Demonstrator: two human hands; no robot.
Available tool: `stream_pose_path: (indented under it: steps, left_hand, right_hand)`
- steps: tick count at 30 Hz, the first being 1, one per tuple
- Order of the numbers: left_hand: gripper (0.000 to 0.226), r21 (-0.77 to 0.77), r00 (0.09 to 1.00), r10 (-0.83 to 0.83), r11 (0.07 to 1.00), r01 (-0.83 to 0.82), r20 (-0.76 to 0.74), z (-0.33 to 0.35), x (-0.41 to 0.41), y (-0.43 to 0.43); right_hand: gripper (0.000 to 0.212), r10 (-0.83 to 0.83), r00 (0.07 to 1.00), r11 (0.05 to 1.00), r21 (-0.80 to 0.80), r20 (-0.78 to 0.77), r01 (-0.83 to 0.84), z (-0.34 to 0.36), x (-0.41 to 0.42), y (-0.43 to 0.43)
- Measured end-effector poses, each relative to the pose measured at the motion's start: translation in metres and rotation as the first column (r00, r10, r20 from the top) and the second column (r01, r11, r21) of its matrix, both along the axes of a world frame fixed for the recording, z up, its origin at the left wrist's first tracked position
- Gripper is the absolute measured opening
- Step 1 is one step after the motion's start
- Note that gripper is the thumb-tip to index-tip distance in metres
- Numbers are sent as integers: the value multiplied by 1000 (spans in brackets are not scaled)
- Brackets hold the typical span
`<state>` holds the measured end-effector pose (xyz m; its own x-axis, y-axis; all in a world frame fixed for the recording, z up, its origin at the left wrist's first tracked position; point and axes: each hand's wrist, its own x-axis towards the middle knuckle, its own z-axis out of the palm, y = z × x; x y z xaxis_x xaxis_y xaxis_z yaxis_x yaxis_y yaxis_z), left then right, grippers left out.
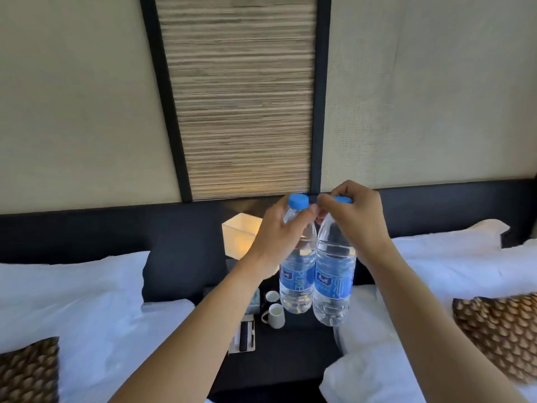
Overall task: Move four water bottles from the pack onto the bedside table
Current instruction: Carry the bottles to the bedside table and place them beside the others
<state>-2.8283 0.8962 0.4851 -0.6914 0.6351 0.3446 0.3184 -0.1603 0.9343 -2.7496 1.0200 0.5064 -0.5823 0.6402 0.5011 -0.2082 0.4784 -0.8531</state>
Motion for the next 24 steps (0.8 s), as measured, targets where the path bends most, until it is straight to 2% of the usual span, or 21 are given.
stream_pose_path:
  steps: [5,10,12,14,19,24]
  left_hand:
    - [16,7,997,-77,997,77,23,-101,-120,92]
    - [29,-45,996,-78,996,76,-51,-249,-207,172]
    - [26,-41,991,-85,996,81,-101,-332,-234,203]
    - [22,-57,987,-89,995,82,-134,-374,-254,218]
    - [21,-14,983,-113,994,112,-143,-534,-321,271]
    - [28,-18,988,-67,998,65,-140,-640,-366,315]
  right_hand:
    - [21,-73,996,997,-32,48,74,-97,-115,85]
    - [18,-65,994,998,-18,87,67,-245,-200,170]
    - [18,-35,997,999,-5,74,35,-328,-230,201]
    - [17,-40,997,999,-24,64,42,-369,-246,222]
    - [21,-45,999,999,13,5,45,-540,-320,277]
    - [29,-115,992,993,12,-42,116,-652,-373,324]
